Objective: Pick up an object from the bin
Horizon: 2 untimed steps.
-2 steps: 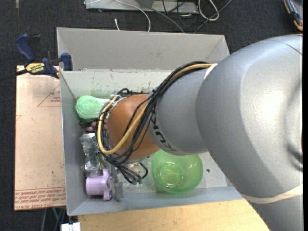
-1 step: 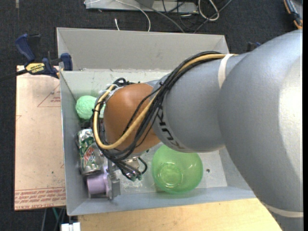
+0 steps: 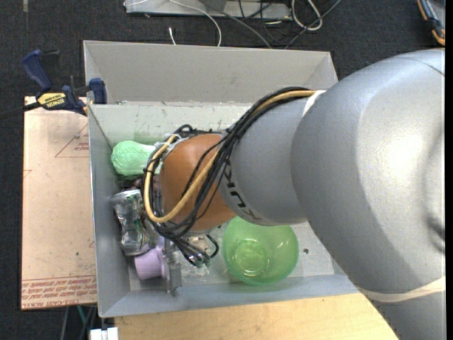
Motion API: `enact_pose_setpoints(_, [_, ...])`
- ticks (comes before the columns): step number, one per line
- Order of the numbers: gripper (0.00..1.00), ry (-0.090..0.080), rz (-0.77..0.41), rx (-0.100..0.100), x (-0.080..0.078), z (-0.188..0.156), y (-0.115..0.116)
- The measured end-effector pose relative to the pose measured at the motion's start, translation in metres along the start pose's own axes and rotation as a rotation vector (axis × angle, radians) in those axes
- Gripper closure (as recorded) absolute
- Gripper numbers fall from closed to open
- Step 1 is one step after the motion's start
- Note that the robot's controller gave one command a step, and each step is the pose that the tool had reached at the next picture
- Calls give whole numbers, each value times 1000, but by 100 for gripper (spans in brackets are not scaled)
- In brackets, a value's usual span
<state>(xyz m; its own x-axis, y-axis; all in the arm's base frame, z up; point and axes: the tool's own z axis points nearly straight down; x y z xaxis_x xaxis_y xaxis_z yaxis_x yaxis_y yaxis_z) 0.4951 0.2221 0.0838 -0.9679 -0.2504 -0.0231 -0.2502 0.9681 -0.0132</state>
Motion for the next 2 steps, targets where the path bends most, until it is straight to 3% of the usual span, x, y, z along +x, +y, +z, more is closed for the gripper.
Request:
enact_pose_setpoints(1, [0, -6, -329, 14, -3, 4, 2])
enact_pose_setpoints(2, [100, -2, -128, 5, -7, 11, -7])
